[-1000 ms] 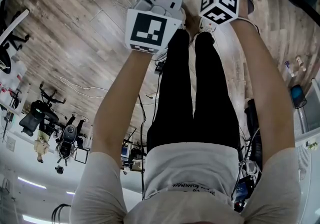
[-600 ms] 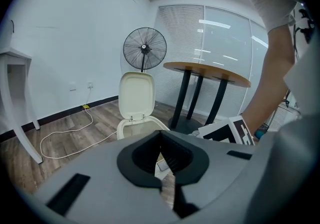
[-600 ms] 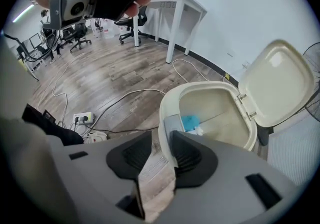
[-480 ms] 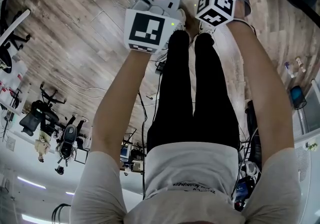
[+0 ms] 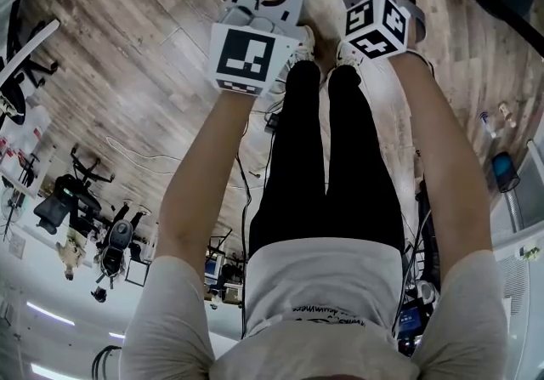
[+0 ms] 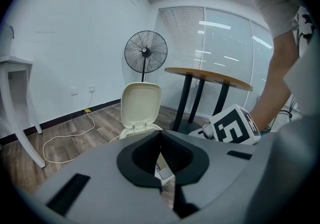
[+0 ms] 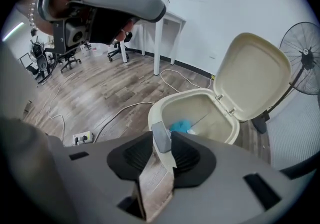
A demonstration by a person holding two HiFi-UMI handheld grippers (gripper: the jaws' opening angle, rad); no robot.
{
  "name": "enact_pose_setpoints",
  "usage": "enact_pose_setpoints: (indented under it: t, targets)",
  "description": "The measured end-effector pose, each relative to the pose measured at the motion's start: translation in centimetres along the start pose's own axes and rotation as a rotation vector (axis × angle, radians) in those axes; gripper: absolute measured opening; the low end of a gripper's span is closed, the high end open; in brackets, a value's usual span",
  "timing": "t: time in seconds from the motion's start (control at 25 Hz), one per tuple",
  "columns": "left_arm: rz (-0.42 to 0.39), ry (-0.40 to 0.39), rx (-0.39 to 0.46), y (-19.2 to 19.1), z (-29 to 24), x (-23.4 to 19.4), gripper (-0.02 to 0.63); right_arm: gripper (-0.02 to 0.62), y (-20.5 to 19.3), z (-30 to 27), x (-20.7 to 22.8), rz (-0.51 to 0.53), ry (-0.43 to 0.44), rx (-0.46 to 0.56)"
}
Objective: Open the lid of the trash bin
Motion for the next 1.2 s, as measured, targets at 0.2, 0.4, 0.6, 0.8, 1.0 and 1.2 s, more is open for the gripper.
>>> enact_pose_setpoints:
  t: [0.2,0.4,0.6,0.8,1.0,1.2]
  targets:
    - [-0.001,0.009,0.021,2.9,-0.3,0.1,0.015,0.110,1.9,3.1,2.2,-0.064,-0.044,0.056]
    - [-0.008,0.020,0.051,5.9,0.2,0.4,0.015,0.098,4.1,6.5,4.0,-0.116,-0.092,0.115]
    - [0.019,0.036,0.078,9.1,1.0,1.0,0.015,0.083,6.5,10.2,5.5,-0.147,-0.129,0.172]
    - [0.037,0.043,0.097,12.5,1.7,1.2,0.015,0.072,9.2,13.7,7.1,-0.170,-0.147,0.217]
    - [0.047,0.063,0.101,15.2,3.1,1.2,0.015,0.061,12.2,17.3,8.4,-0.222,-0.176,0.289]
    - [0.041,0.061,0.116,18.4,4.8,1.7,0.015,0.048,15.3,21.0,9.3,-0.242,-0.205,0.345]
Point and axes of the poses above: the fingertips, and each gripper's own axes: z backward along the fingers, x to its right, y out of its top, the point moved 2 cm from there along z, backward along the fingers, and after that the axes turned 12 degrees about x, right-handed, at the moved point
